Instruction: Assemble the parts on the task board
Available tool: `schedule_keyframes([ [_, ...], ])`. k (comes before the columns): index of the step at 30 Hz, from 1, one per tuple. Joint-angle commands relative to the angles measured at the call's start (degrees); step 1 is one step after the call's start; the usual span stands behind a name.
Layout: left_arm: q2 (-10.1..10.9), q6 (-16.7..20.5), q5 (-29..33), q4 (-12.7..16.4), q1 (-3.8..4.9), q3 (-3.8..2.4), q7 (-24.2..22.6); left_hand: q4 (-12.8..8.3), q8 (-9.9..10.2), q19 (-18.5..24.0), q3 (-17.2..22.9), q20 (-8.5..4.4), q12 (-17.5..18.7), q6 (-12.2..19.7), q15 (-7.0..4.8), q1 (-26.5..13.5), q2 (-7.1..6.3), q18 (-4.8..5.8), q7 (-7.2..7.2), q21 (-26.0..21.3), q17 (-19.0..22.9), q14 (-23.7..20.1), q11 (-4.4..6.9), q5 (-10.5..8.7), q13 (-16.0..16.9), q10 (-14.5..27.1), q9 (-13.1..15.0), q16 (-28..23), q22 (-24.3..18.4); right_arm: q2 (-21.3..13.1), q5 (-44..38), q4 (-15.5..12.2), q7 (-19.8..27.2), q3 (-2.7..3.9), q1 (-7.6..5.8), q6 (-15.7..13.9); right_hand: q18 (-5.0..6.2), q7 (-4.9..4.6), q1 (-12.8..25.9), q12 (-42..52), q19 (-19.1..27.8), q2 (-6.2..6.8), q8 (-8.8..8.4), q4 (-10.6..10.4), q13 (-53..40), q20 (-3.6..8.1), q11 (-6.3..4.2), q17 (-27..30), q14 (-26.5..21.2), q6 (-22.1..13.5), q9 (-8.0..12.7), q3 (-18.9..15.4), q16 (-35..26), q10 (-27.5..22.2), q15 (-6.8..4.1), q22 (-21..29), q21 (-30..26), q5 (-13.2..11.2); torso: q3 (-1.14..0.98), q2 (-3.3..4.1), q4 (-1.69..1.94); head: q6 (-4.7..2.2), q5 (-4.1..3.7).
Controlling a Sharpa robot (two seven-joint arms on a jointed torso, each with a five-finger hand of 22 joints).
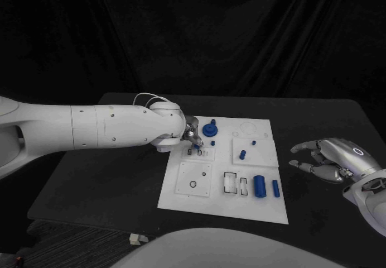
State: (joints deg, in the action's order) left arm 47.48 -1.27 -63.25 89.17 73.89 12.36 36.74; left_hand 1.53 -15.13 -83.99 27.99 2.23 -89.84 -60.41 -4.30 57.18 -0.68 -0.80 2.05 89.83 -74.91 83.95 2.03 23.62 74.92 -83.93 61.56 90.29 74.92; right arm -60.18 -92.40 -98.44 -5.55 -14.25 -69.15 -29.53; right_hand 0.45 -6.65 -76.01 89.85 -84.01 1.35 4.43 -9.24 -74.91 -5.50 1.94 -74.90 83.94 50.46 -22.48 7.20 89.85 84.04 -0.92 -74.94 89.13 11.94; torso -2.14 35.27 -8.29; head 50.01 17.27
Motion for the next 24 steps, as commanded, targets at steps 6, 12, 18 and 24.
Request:
schedule_keyframes([
  [6,-0.3,0.8,0.3,0.1,-0.21,-0.03,0.7,-0.1,0.7,-6.0,0.6,-0.41,-0.2,-0.9,-0.45,-0.9,0.06,0.80,-0.74,0.2,-15.1,6.1,0.31,-0.04,15.1,-6.1,-0.4,-0.3,15.1,0.0,-0.3,-0.2,-1.3,0.03,0.15,0.4,-0.06,0.02,-0.2,0.1,-4.9,-0.16,-0.06,-0.3,-15.1,0.31,-0.18,-15.1,6.1,0.4,0.1,0.1,0.2,6.0,-0.35,-14.5,-0.3,0.2,-0.03,0.00,-0.03,-0.01,0.23],
  [12,-0.4,0.7,0.3,0.4,-0.77,-0.03,0.7,-0.1,0.9,-6.0,0.6,-0.42,-0.2,-1.0,-0.45,-1.0,0.05,0.80,-0.71,0.2,-15.1,6.1,0.29,-0.13,15.1,-6.1,-0.5,-0.3,15.1,-0.1,-0.3,-0.3,-1.2,0.03,0.15,-0.2,-0.06,0.02,-0.2,0.1,-4.9,-0.16,-0.06,-0.3,-15.1,0.31,-0.18,-15.1,6.1,0.4,0.1,0.1,0.2,6.0,-0.35,-14.5,-0.3,0.2,-0.02,-0.01,0.06,-0.01,0.20],
  [18,-0.5,0.7,0.3,0.3,-1.48,-0.03,0.5,0.0,1.0,-6.0,0.7,-0.43,-0.2,-1.1,-0.45,-1.1,0.08,0.80,-0.70,0.2,-15.1,6.1,0.28,-0.23,15.1,-6.1,-0.6,-0.3,15.1,-0.3,-0.3,-0.3,-1.2,0.03,0.15,-0.3,-0.06,0.02,-0.3,0.1,-4.9,-0.15,-0.08,-0.3,-15.1,0.31,-0.19,-15.1,6.1,0.5,0.1,0.1,0.2,6.0,-0.36,-14.5,-0.3,0.2,0.01,0.02,0.10,-0.01,0.27],
  [24,-0.7,1.1,0.3,0.4,-1.90,-0.03,0.3,0.0,1.1,-6.0,0.7,-0.43,-0.2,-1.2,-0.45,-1.1,0.13,0.80,-0.70,0.2,-15.1,6.1,0.28,-0.27,15.1,-6.1,-0.7,-0.3,15.1,-0.4,-0.3,-0.4,-1.2,0.03,0.15,-0.3,-0.06,0.02,-0.3,0.1,-4.9,-0.15,-0.08,-0.3,-15.1,0.31,-0.19,-15.1,6.1,0.5,0.1,0.1,0.2,6.0,-0.36,-14.5,-0.3,0.2,0.07,0.02,0.07,-0.01,0.27],
])
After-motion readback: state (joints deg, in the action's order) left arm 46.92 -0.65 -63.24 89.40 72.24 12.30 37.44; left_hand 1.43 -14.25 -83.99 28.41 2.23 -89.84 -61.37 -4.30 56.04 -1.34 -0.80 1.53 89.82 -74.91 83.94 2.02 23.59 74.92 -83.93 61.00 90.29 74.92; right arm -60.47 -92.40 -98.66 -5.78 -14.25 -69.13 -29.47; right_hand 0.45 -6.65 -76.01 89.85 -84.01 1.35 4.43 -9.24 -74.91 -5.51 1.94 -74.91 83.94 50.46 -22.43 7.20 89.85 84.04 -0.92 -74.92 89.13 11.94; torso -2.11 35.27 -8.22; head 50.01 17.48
